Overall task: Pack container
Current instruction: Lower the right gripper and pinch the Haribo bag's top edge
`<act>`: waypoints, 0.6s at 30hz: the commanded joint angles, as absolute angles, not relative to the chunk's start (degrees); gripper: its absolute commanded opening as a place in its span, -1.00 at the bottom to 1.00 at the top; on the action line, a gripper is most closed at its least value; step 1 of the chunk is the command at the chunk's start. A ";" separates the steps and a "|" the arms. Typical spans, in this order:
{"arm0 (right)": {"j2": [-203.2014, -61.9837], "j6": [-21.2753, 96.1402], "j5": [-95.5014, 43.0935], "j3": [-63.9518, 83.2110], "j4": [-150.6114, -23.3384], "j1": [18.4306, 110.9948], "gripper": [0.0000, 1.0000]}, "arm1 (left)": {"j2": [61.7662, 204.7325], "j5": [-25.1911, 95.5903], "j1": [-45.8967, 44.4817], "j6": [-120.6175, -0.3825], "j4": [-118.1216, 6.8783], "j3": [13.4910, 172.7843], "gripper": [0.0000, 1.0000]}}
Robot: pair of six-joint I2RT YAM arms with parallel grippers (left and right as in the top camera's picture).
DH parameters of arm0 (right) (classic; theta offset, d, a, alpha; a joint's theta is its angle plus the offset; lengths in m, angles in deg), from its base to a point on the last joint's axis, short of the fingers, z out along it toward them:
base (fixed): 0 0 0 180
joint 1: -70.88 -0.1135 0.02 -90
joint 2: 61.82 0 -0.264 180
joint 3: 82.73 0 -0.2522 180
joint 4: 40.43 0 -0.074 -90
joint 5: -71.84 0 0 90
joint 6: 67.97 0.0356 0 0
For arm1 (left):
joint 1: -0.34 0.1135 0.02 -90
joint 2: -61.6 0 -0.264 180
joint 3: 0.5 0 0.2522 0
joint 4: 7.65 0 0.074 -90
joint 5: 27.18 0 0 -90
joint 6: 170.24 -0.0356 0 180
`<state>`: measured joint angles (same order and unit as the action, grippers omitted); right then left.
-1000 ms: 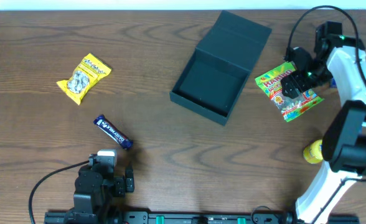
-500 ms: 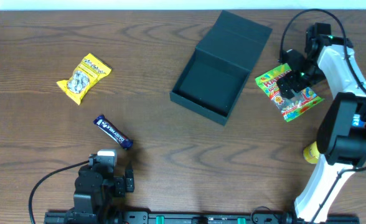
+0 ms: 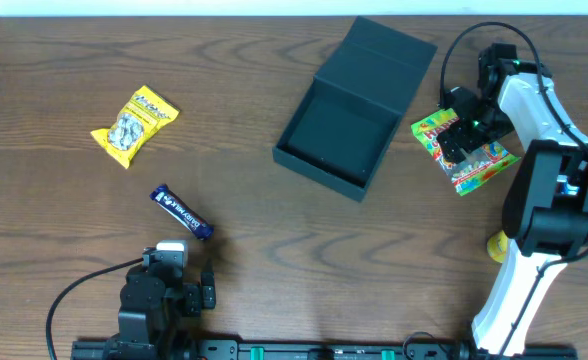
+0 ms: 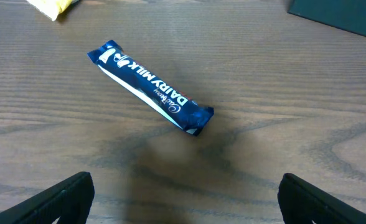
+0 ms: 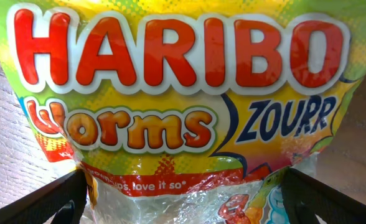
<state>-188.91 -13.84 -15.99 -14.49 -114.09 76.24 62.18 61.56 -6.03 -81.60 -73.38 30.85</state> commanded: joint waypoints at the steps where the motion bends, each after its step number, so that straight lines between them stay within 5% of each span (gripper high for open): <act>1: -189.67 -14.65 -16.47 -15.47 -113.96 75.50 0.99 | 61.83 62.15 -5.68 -82.00 -74.74 28.73 0.91; 18: -189.67 -12.27 -15.11 -15.34 -114.88 74.84 -0.04 | 61.83 62.15 -5.68 -82.00 -74.74 28.73 0.91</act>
